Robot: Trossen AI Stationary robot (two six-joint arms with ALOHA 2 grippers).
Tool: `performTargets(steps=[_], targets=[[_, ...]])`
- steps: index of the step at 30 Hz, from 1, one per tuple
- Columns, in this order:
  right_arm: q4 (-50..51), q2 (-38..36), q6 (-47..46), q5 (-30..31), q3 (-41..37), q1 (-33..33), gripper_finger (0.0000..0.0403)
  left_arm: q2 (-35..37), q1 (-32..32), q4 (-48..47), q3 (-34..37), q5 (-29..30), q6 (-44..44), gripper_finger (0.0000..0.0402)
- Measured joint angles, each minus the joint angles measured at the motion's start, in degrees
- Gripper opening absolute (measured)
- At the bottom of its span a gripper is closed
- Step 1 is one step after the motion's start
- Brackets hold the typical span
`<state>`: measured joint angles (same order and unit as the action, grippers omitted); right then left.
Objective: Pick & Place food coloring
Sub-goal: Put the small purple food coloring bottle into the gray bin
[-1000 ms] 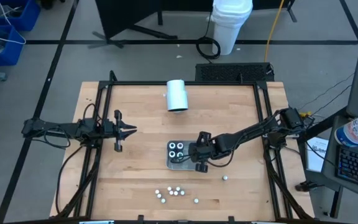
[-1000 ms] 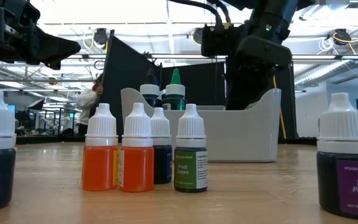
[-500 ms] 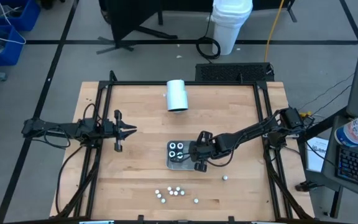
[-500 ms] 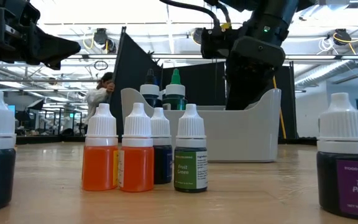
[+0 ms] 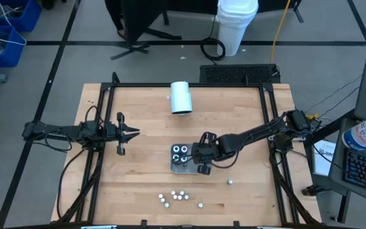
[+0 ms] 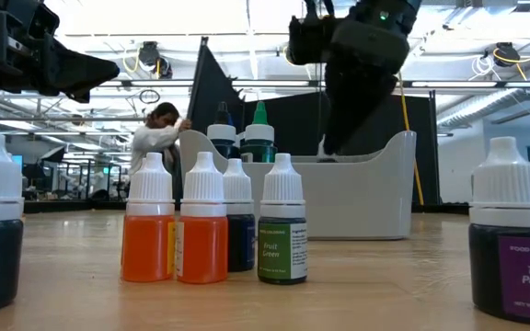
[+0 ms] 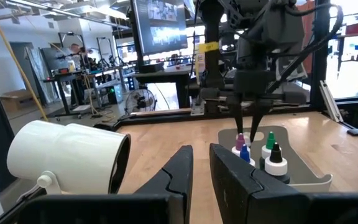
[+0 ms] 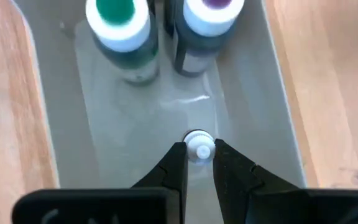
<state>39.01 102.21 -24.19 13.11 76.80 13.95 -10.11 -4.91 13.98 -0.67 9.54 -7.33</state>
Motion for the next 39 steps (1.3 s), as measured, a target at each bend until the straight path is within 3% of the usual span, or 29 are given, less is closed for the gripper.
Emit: performTargets(steps=[9,16,39], targets=[[0.1,3.1,-5.0,-2.8,0.1,-0.4,0.0045,0.0,0.0,0.0,0.0,0.0,0.0,0.0063],[-0.1,4.4,-6.6,-1.6,0.1,0.0,0.0045,0.0,0.0,0.1,0.0,0.0,0.1,0.0063],[-0.1,6.7,-6.7,-2.9,0.1,0.0,0.0065,0.0,0.0,0.0,0.0,0.0,0.3,0.0063]])
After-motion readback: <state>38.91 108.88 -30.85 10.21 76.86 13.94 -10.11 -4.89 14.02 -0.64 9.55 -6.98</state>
